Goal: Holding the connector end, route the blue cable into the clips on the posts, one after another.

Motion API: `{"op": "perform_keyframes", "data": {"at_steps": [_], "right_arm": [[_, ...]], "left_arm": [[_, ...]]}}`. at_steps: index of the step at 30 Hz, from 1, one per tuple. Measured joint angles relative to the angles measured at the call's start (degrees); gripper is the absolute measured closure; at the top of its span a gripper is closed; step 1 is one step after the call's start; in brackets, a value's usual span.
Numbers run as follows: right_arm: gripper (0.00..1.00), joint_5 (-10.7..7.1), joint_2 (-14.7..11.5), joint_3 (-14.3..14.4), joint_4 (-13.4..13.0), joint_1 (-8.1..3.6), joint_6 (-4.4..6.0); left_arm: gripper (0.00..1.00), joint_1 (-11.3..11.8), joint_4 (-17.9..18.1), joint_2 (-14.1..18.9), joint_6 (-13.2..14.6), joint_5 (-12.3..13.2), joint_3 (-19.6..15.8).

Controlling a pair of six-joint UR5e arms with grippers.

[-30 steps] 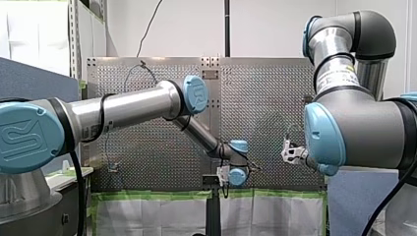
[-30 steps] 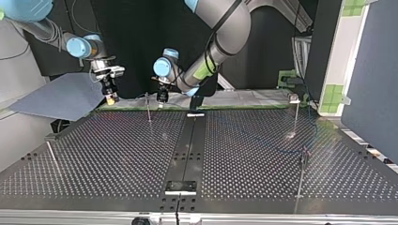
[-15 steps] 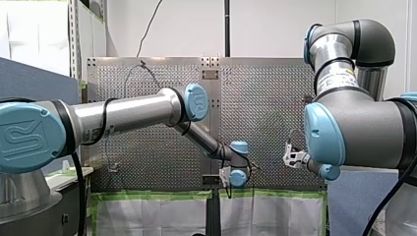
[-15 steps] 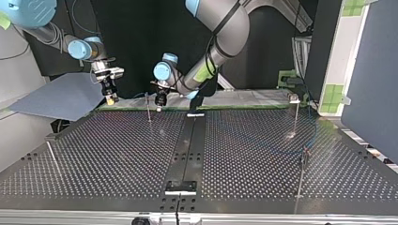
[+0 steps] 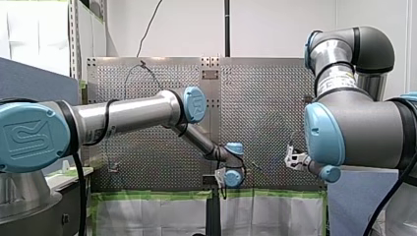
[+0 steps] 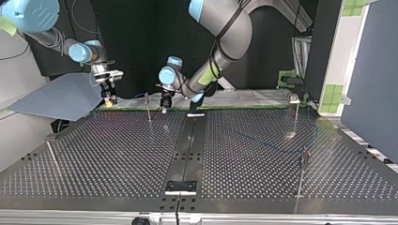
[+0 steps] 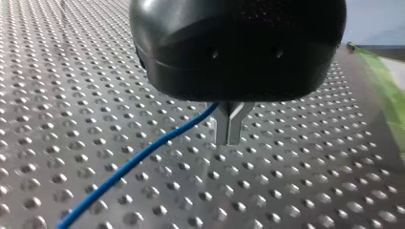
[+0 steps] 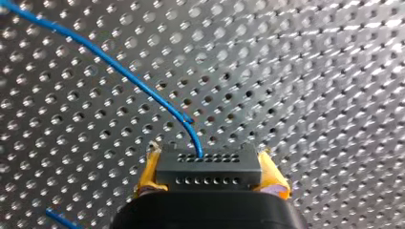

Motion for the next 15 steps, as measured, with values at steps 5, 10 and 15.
{"op": "perform_keyframes", "data": {"at_steps": [5, 10, 15], "right_arm": [[1.00, 0.11, 0.8, -1.4, 0.2, -0.17, 0.11], [1.00, 0.17, 1.0, -2.9, 0.3, -0.21, 0.59], [1.00, 0.16, 1.5, -4.2, 0.4, -0.24, 0.70]], "left_arm": [[1.00, 0.9, -0.8, -0.1, 0.0, 1.3, 0.0], [1.00, 1.0, -1.4, -0.1, 0.0, 2.9, 0.0], [1.00, -0.5, -1.5, -0.1, -0.2, 4.4, 0.0]]}}
